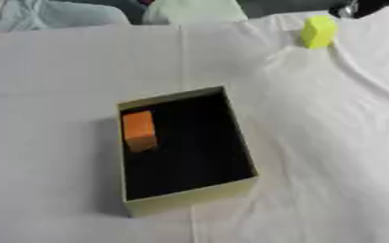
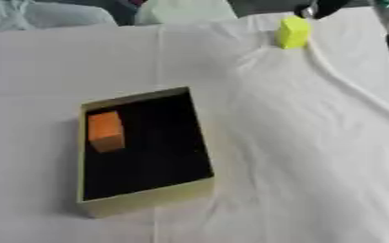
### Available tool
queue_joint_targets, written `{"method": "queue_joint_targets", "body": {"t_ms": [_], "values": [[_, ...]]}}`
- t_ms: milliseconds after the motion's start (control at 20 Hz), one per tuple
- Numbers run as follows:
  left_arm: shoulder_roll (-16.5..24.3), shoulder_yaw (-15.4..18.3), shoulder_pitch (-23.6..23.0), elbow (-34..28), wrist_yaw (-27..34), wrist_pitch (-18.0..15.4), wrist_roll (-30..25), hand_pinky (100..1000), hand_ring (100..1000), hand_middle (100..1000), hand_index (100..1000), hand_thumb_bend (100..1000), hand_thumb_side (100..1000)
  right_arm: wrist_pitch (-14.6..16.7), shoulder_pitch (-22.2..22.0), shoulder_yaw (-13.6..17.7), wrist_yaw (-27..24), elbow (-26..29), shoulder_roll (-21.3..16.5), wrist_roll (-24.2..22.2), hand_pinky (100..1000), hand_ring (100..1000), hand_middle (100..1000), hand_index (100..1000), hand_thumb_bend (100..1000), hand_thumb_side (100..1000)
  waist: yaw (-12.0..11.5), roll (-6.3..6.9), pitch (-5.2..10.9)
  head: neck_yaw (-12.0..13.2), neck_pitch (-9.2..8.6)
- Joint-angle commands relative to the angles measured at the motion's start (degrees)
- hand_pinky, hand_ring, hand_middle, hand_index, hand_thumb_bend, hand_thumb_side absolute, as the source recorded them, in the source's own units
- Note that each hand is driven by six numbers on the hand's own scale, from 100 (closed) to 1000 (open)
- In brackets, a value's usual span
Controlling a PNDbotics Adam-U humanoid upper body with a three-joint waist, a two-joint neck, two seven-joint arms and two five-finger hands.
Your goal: Pick up objects on the table and place them in the box.
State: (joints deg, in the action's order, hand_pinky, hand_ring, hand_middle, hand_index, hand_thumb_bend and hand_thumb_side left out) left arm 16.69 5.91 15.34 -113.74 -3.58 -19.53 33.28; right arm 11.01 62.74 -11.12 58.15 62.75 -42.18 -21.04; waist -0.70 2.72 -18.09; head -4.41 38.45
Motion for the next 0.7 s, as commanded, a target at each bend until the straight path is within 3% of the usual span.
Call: {"method": "queue_joint_targets", "body": {"t_ms": [50,350,700], "values": [[1.4,0.5,0.3,-0.8,-0.4,0.0,0.1,876,593,656,786,416,787,1.8,2.4,1.5,3.2,-4.6,-0.1,0.3,832,946,910,914,477,100,-0.1,-0.05,0.98,0.1,-0.84],[1.4,0.5,0.2,-0.8,-0.5,0.0,0.2,876,593,657,786,416,787,4.7,4.1,2.1,7.1,-10.3,1.2,0.7,832,950,914,917,476,100,-0.1,0.01,0.93,0.3,-1.26],[1.1,0.2,0.1,-0.8,-0.4,0.0,-0.1,876,591,657,785,414,788,4.0,7.9,3.0,12.3,-18.3,5.1,-0.2,833,960,929,936,484,100,-0.9,0.35,0.63,-0.1,-1.71]]}}
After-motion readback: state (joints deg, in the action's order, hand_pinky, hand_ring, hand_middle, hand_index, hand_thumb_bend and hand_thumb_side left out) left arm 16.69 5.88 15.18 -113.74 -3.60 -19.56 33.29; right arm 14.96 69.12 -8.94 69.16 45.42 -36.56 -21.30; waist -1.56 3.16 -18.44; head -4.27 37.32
